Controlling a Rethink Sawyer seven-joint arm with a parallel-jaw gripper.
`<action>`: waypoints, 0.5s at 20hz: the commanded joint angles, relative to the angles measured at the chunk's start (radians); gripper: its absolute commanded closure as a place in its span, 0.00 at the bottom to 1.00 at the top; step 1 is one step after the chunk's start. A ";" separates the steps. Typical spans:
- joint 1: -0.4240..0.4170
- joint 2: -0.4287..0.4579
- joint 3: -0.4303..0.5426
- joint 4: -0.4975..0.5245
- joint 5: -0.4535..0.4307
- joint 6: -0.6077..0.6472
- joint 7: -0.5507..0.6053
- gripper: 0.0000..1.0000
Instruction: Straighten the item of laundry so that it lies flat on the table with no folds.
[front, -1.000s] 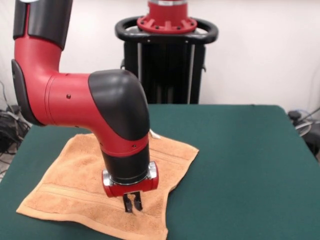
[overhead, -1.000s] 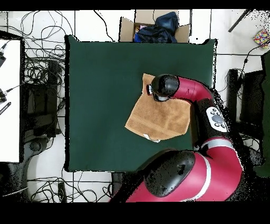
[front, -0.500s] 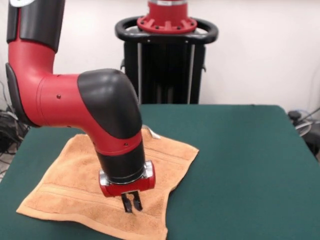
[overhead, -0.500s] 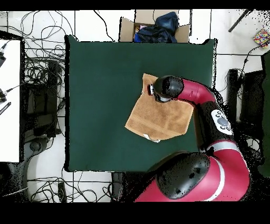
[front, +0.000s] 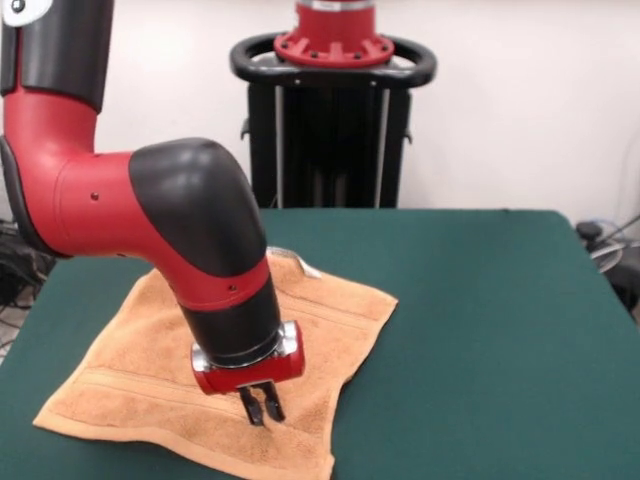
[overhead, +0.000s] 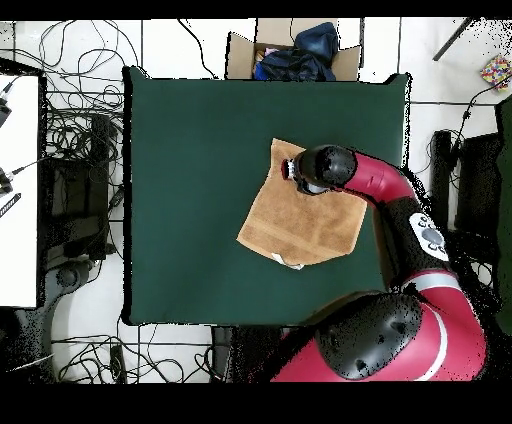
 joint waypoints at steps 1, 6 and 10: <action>0.176 0.249 -0.015 0.205 -0.016 -0.245 0.291 1.00; 0.283 0.190 -0.109 0.232 0.043 -0.257 0.434 1.00; 0.301 0.186 -0.119 0.246 0.090 -0.265 0.441 1.00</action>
